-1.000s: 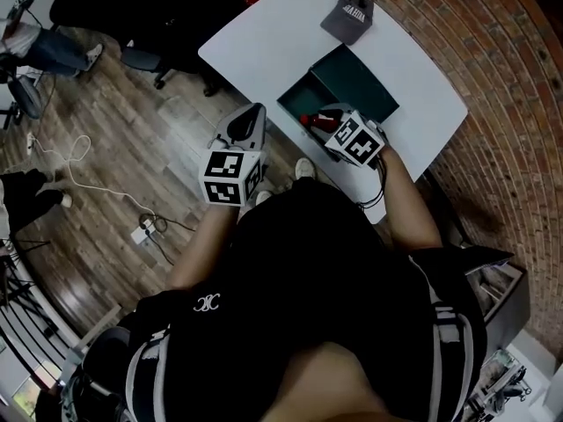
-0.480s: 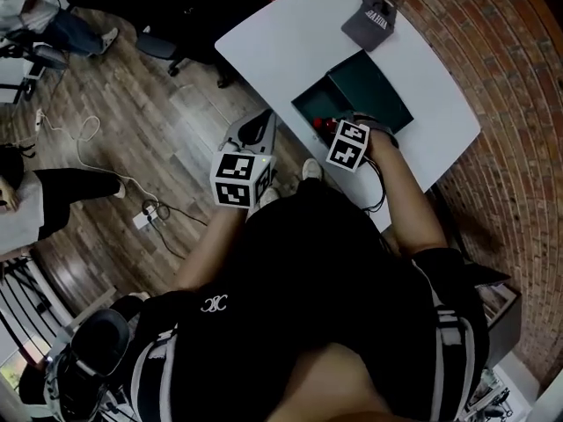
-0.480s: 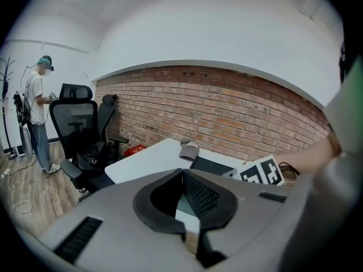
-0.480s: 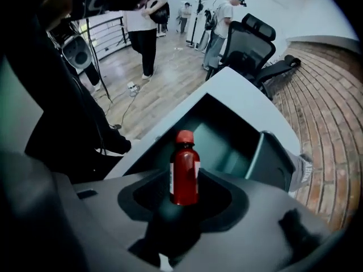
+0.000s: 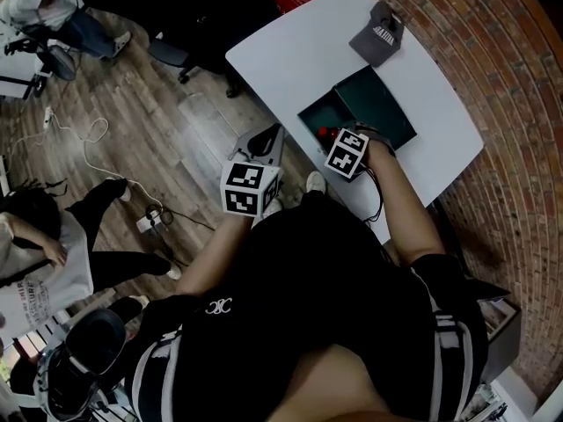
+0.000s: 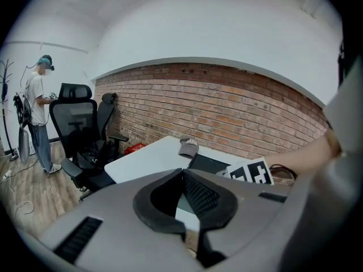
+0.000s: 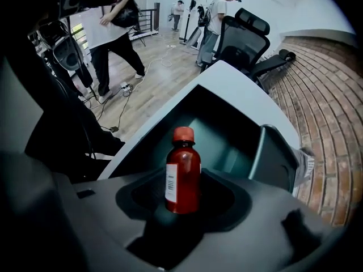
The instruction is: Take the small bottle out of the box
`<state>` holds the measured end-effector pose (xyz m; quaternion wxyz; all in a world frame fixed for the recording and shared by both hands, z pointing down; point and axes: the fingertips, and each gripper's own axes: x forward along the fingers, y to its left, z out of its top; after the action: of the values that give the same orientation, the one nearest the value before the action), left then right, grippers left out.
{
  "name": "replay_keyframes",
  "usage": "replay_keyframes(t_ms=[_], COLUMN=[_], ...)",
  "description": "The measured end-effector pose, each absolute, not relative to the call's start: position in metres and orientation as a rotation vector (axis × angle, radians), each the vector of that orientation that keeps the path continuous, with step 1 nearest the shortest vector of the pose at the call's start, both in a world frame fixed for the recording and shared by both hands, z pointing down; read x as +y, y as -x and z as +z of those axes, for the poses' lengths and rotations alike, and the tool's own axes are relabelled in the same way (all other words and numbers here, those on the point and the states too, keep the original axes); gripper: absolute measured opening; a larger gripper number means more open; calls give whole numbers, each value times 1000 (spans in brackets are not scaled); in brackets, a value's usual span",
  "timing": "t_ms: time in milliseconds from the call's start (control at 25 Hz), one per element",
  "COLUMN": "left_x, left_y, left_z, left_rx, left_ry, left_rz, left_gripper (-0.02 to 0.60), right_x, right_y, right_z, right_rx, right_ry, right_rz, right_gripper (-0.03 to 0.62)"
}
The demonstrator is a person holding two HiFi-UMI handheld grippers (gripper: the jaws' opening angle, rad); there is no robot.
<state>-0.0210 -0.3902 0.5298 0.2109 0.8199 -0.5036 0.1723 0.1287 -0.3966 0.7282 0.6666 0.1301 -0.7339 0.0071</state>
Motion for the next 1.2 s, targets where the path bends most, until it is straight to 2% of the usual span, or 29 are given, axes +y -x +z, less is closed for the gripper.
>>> replay_keyframes(t_ms=[560,1000,1200], left_x=[-385,-381,-379], left_y=[4,-3,-12], left_z=[520,506,495], left_rx=[-1373,-1346,-1330], left_ry=[-2338,-2397,-2451], left_rz=[478,465,453], left_gripper=[14,14,14], right_x=[-398,-411,-412], right_y=[-130,-128,-129], right_z=[733,672,633], right_rx=[-1620,-1825,-2040], right_ry=[-310,-695,-928], right_rz=[69,120,375], right_gripper=[196,196,196])
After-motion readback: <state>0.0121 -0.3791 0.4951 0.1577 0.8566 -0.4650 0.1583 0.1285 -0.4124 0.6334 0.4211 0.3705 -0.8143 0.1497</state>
